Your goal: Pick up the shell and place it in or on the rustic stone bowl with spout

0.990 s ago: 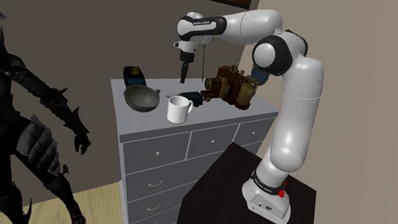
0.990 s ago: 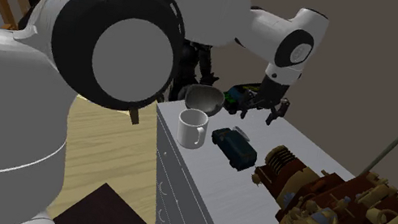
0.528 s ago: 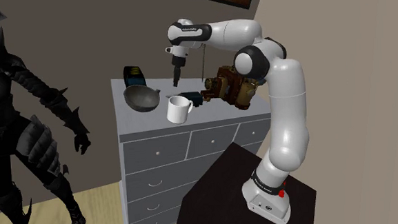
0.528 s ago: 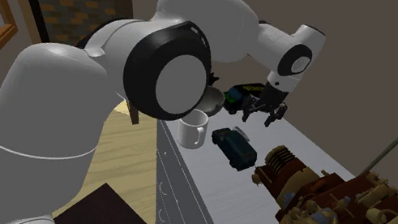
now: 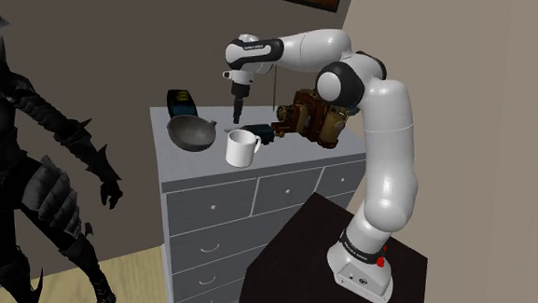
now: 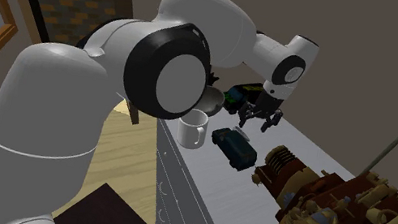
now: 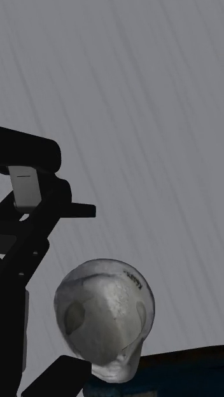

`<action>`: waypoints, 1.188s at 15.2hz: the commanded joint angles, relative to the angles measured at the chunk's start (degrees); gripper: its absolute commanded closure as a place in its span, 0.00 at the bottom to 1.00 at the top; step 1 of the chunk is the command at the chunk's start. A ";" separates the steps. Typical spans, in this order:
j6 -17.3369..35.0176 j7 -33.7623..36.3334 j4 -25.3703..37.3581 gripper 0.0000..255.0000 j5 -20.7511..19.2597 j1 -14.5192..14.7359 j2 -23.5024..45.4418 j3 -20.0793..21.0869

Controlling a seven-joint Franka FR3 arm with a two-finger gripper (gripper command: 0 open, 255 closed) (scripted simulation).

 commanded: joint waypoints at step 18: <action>22.22 11.76 -24.04 0.00 -6.21 8.47 -15.95 -2.21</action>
